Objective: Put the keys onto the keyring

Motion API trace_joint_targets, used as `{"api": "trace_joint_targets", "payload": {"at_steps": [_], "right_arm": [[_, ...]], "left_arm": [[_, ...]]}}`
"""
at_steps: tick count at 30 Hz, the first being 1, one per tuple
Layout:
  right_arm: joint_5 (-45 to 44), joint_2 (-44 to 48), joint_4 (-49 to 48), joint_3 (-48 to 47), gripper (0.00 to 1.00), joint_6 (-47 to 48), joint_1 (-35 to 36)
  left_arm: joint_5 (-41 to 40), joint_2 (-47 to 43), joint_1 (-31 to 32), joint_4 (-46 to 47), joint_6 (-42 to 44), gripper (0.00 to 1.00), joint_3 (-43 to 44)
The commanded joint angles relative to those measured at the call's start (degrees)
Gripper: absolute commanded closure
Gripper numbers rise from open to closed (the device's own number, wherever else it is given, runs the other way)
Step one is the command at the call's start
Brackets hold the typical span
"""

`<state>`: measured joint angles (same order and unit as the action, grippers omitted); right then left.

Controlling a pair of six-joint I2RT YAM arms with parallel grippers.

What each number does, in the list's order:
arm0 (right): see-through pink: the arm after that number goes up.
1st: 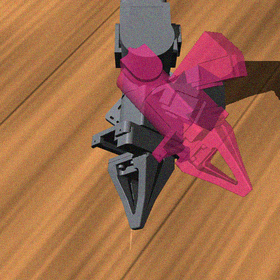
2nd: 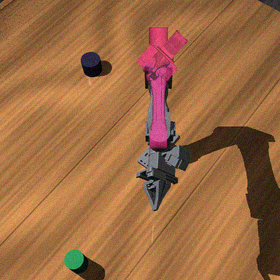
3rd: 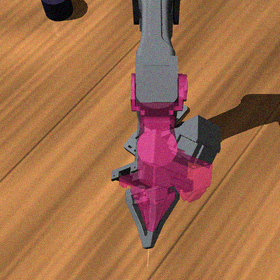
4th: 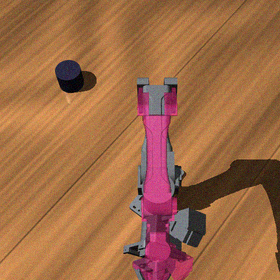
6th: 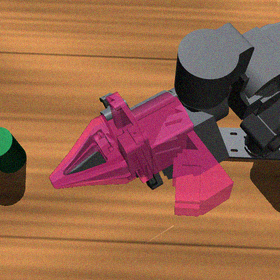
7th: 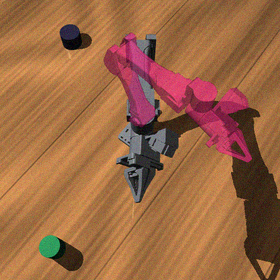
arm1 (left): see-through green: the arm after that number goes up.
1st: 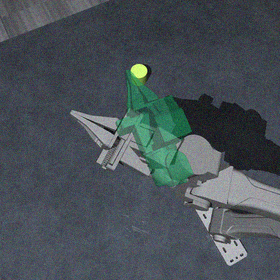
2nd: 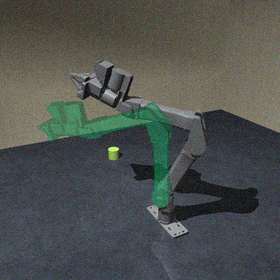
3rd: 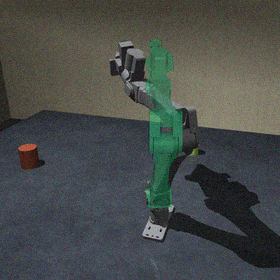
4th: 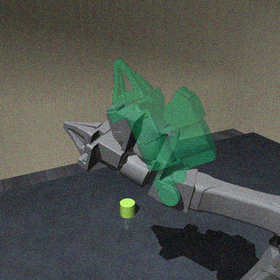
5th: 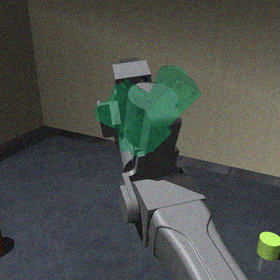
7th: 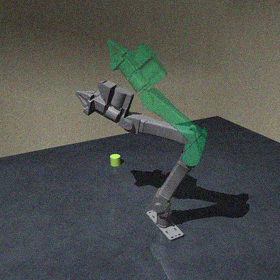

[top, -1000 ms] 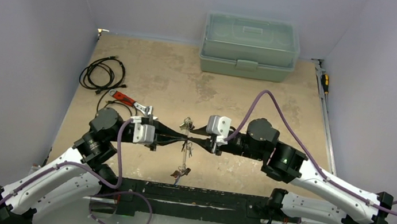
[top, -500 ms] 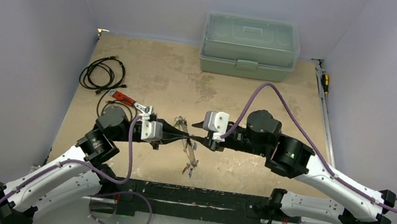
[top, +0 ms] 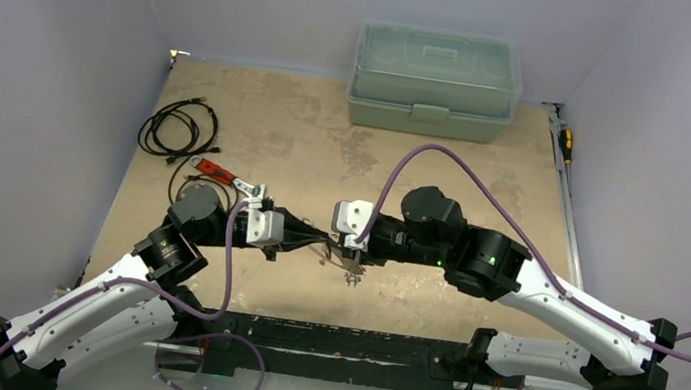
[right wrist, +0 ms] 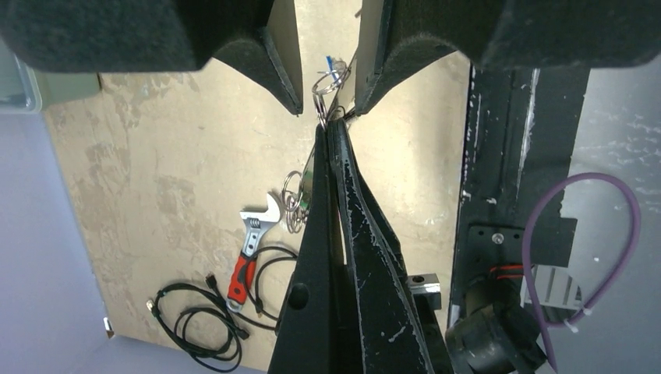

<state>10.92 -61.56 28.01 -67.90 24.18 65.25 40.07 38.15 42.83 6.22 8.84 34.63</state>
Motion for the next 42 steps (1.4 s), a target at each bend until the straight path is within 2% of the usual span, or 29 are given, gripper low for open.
{"api": "trace_joint_targets", "payload": {"at_steps": [1,11,14,20,24,28,32,36,39,42], "right_arm": [[-1.6,-0.4,0.8,-3.2,0.67,2.0,0.2],[-2.0,-2.2,1.4,-4.4,0.71,2.8,0.2],[-2.1,-2.8,1.9,-4.6,0.75,2.9,0.1],[-1.8,-3.5,2.1,-4.6,0.88,2.9,0.1],[-1.5,-3.9,1.7,-4.4,0.89,2.7,0.1],[-1.2,-4.7,1.6,-4.4,0.84,2.6,0.1],[-1.3,-5.0,1.4,-4.3,0.84,2.8,0.0],[-1.0,-5.1,1.3,-4.4,0.9,2.8,-0.1],[-0.7,-5.0,0.9,-4.2,1.0,2.9,-0.2],[-1.0,-4.3,-0.8,-3.2,1.0,2.6,-0.3]], "left_arm": [[0.2,-0.4,0.1,2.9,1.3,1.0,2.6],[0.4,-0.6,0.0,2.9,1.2,1.0,2.7],[0.4,-0.8,0.0,2.9,1.2,1.0,2.6],[0.3,-1.0,0.0,2.9,1.4,1.0,2.6],[0.5,-1.0,0.0,3.1,1.4,1.0,2.6],[0.5,-1.2,0.0,3.0,1.4,1.0,2.6],[0.4,-1.4,0.0,2.9,1.5,1.0,2.5],[0.4,-1.5,0.0,2.9,1.4,1.0,2.5],[0.4,-1.4,0.1,2.9,1.6,1.0,2.5],[0.2,-1.5,0.1,3.0,1.5,1.0,2.5]]}}
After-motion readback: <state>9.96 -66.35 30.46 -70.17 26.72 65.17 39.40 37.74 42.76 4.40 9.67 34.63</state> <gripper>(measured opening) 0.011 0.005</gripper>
